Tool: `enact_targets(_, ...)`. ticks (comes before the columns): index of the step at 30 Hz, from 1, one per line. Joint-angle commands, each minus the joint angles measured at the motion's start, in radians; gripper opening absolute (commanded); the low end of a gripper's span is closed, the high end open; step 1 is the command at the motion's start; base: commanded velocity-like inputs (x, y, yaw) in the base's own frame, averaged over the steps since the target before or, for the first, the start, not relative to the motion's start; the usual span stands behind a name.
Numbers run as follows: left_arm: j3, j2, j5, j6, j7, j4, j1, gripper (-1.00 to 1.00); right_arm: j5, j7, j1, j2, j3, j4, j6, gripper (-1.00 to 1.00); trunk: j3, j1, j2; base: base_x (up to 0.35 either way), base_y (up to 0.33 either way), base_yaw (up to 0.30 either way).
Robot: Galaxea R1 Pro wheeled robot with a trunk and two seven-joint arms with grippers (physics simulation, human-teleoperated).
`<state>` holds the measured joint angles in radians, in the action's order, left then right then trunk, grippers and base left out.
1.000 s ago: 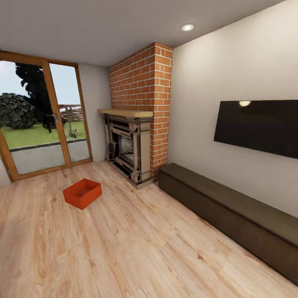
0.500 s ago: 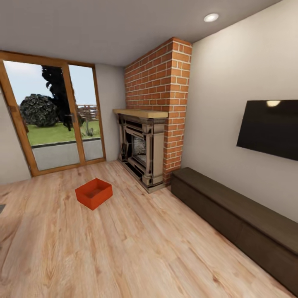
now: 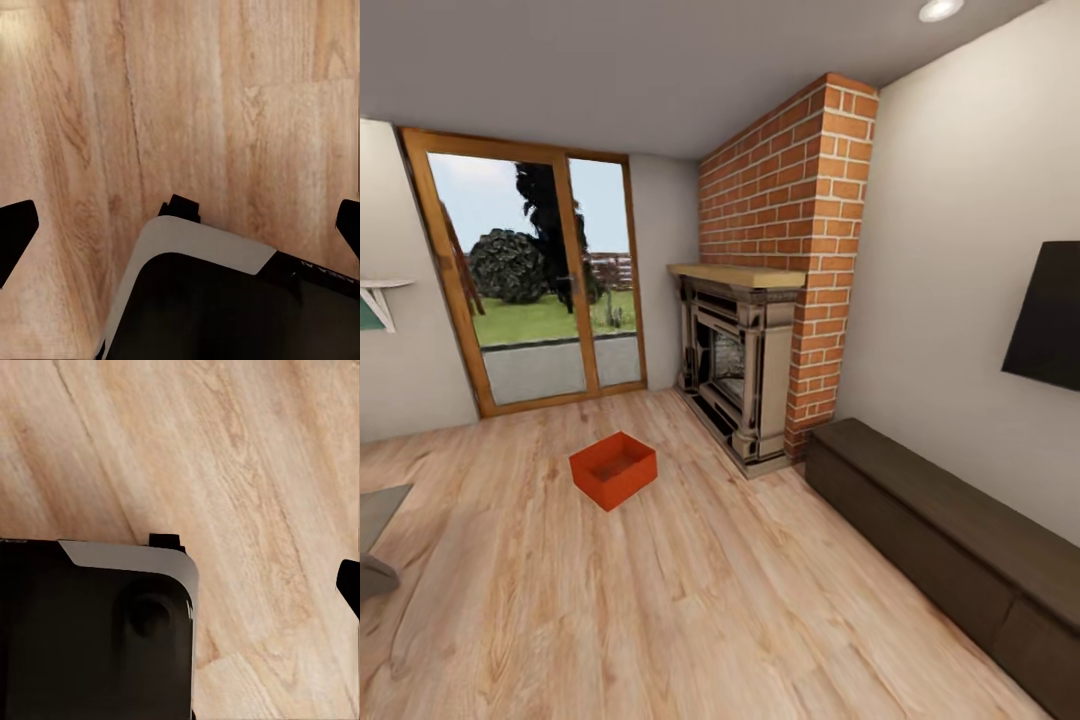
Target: Move the two storage containers from the living room to the garage. In the garage, place one container on the floor and stack the other container on top of it (either order is fine).
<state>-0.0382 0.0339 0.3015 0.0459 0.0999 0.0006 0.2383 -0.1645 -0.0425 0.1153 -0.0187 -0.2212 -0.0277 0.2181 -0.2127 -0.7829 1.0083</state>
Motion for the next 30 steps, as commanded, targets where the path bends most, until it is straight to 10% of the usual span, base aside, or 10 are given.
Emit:
enact_targets(1,-0.003,0.0,0.002,0.003,0.001,0.001,0.001,1.0,-0.009,0.0,0.001,0.0,-0.009,-0.003,0.006,1.0,-0.001,-0.001,0.001,0.315,-0.098,0.232)
enact_targets(30,-0.004,0.0,0.002,0.001,0.001,0.001,0.001,1.0,-0.003,-0.005,0.001,0.0,-0.012,-0.003,0.007,1.0,-0.001,-0.001,0.001,0.315,-0.098,0.251)
